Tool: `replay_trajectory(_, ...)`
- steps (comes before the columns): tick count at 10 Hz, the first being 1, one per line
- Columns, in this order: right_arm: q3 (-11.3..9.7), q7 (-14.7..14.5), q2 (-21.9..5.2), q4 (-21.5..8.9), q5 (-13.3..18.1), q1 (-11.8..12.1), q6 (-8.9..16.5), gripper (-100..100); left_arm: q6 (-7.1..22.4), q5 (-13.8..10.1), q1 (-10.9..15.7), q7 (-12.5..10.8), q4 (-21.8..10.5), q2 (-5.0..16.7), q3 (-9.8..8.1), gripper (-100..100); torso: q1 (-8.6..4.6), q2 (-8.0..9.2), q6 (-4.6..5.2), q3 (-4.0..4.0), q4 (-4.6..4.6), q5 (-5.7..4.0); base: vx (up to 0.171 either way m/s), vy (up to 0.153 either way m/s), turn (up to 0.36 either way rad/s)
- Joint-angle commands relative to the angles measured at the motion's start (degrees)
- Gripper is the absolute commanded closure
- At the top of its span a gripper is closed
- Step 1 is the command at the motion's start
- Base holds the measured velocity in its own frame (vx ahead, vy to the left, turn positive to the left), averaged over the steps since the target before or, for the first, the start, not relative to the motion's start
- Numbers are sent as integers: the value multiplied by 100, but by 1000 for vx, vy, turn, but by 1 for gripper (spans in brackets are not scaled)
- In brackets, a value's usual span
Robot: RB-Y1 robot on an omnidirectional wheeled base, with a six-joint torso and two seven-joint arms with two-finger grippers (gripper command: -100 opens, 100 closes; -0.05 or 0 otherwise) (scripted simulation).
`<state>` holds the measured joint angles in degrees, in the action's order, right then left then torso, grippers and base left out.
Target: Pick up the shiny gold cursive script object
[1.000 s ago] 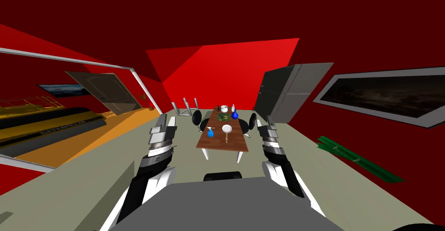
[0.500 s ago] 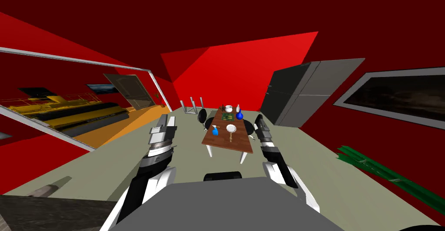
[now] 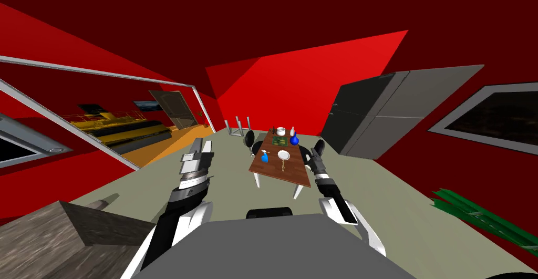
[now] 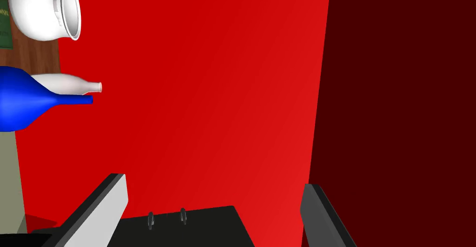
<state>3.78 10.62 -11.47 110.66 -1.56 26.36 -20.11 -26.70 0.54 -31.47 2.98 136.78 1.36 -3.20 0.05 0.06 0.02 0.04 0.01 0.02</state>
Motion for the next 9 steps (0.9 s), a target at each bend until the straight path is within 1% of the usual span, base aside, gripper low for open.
replay_trajectory(1, -31, 11, -108, -286, 68, -75, 137, -100, 0, 0, 0, 0, 0, 0, 0, 0, 0, 0, 0, 0, 0, 0, -20, 40, 226)
replay_trajectory(2, -31, 11, -108, -400, 68, -75, 137, -100, 0, 0, 1, 0, 0, 0, 0, 0, 6, 0, -4, 0, 0, 1, -17, 33, 124)
replay_trajectory(3, -55, 23, -212, -627, 120, -146, 267, -100, 0, 0, 0, 0, 0, 0, 0, 0, 3, 1, 1, 1, 0, 1, -18, 38, 289)
replay_trajectory(4, -55, 23, -212, -744, 120, -146, 267, -100, 0, 0, 1, 0, 0, 0, 1, 0, 5, 1, -5, 1, 1, 1, -16, 30, 101)
replay_trajectory(5, -55, 23, -212, -744, 120, -146, 267, -100, 0, 0, 0, 0, 0, 0, 0, 0, 2, 3, 3, 2, 1, 1, -6, 16, -52)
replay_trajectory(6, -85, 28, -312, -972, 172, -220, 404, -100, 0, 0, -1, 0, 0, 0, 0, 0, -2, 0, 2, 0, 0, 0, -10, 32, 238)
replay_trajectory(7, -85, 28, -312, -1101, 172, -220, 404, -100, 0, 0, 1, 0, 0, 0, 0, 0, 2, -1, -4, 0, 0, 1, -9, 27, 132)
replay_trajectory(8, -124, 25, -407, -1260, 222, -296, 548, -100, 0, 0, 0, 0, 0, 0, 0, 0, 1, -1, 2, -1, 0, 1, -15, 41, 213)
replay_trajectory(9, -124, 25, -407, -1467, 222, -296, 548, -100, 0, 0, 0, 0, 0, 0, 0, 0, 5, -1, -3, 0, 0, 1, -12, 35, 167)
